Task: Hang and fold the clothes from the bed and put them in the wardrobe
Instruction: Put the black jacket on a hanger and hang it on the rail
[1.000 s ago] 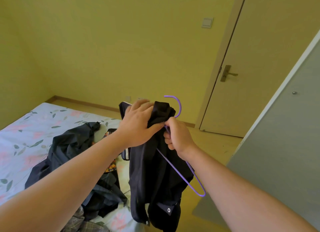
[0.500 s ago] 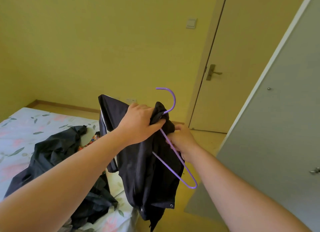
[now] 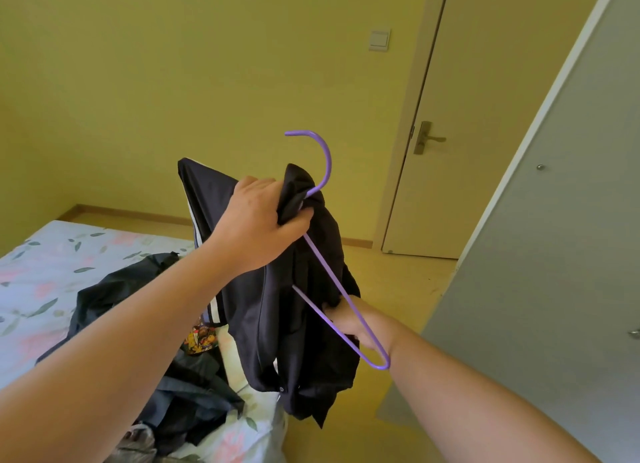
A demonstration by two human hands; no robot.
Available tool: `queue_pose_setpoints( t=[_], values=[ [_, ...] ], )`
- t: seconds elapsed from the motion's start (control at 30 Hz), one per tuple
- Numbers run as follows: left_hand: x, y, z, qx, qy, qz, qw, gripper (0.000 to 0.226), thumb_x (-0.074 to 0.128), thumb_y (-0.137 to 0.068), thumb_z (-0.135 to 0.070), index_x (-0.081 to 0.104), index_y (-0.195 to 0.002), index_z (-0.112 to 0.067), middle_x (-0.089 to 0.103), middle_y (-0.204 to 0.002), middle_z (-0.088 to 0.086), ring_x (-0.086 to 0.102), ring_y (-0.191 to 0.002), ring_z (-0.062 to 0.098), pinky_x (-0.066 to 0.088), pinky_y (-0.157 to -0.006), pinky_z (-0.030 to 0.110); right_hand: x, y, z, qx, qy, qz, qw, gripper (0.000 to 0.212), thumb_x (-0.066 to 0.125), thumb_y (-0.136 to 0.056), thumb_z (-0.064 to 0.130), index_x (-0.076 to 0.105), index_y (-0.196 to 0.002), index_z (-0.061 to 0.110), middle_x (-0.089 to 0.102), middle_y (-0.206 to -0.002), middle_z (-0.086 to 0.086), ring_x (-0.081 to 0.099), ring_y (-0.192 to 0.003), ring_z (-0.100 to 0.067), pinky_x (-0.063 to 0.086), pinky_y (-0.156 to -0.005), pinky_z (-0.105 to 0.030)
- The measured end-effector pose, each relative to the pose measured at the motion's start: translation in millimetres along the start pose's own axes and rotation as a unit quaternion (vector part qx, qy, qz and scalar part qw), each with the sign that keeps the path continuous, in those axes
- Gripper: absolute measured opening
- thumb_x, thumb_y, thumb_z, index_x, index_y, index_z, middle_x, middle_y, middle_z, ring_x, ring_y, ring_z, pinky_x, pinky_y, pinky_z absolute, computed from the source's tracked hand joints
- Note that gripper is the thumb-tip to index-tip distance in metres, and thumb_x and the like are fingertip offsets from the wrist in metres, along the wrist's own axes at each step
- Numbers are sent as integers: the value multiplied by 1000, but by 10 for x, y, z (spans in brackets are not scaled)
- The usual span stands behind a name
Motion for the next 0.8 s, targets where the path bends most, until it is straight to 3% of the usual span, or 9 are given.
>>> queue_pose_setpoints(
  t=[0.13, 0.23, 0.37, 0.47, 0.53, 0.6, 0.67, 0.73, 0.8],
  values=[
    [-121, 15, 236, -74, 17, -28, 997, 17, 56, -82, -47, 51, -82, -31, 56, -70, -11, 54, -70, 9, 36, -67, 26, -186, -11, 249, -36, -113, -66, 991, 21, 54, -100, 29, 70, -102, 14, 71, -105, -9, 67, -95, -28, 55, -90, -40],
    [-128, 78, 516, -147, 15, 4, 989, 34, 61, -76, -55, 46, -101, -38, 57, -81, -20, 54, -73, -2, 37, -61, 17, -503, 109, 628, -98, -207, -135, 964, 25, 53, -93, 28, 72, -95, 13, 73, -96, -7, 68, -93, -30, 56, -86, -38],
    [37, 207, 591, -169, 16, 124, 978, 61, 61, -63, -74, 45, -111, -42, 58, -83, -23, 53, -72, -6, 35, -58, 11, -840, 508, 1395, -271, -111, -212, 932, 25, 55, -85, 37, 70, -79, 17, 69, -70, 1, 66, -71, -14, 46, -60, -28],
    [189, 268, 504, -189, 57, 142, 970, 60, 64, -60, -80, 56, -99, -36, 65, -68, -13, 63, -65, 2, 41, -48, 17, -814, 760, 1788, -332, -90, -129, 930, 16, 63, -79, 36, 73, -74, 25, 71, -67, 3, 64, -58, -8, 48, -57, -27],
    [225, 260, 499, -220, 83, 131, 963, 56, 70, -64, -71, 64, -93, -23, 68, -69, 3, 64, -62, 14, 49, -53, 34, -785, 817, 1869, -343, -104, -63, 931, 8, 69, -74, 27, 73, -67, 28, 73, -69, 4, 68, -62, -10, 53, -59, -28],
    [194, 248, 545, -252, 107, 107, 956, 35, 78, -74, -50, 67, -84, -18, 66, -67, 5, 61, -61, 15, 47, -55, 34, -789, 779, 1809, -331, -161, -16, 930, 11, 72, -62, 16, 73, -71, 23, 72, -75, -4, 68, -70, -19, 56, -67, -35],
    [142, 263, 598, -273, 143, 80, 948, 25, 78, -82, -32, 62, -73, -14, 58, -55, -3, 54, -51, 11, 40, -49, 24, -788, 653, 1665, -297, -190, 11, 936, 39, 68, -54, 7, 71, -90, 22, 71, -83, -8, 68, -80, -27, 57, -76, -42],
    [109, 291, 643, -295, 174, 44, 939, 33, 76, -85, -23, 53, -63, -16, 49, -44, -11, 48, -44, 4, 34, -43, 15, -779, 495, 1468, -260, -172, 8, 950, 64, 64, -52, 3, 62, -111, 26, 70, -87, -4, 68, -88, -27, 56, -78, -42],
    [66, 301, 656, -308, 196, 5, 931, 41, 75, -87, -19, 46, -58, -16, 42, -39, -12, 43, -38, 4, 30, -38, 13, -766, 329, 1212, -208, -132, 6, 969, 76, 68, -53, 5, 56, -124, 26, 70, -97, 0, 64, -95, -21, 50, -76, -33]
  ],
)
Point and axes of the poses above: each hand's wrist, its own y-axis away from the middle knuckle, its own x-axis out of the palm, z = x × y, the point moved 5 cm from there along -y, towards the middle knuckle
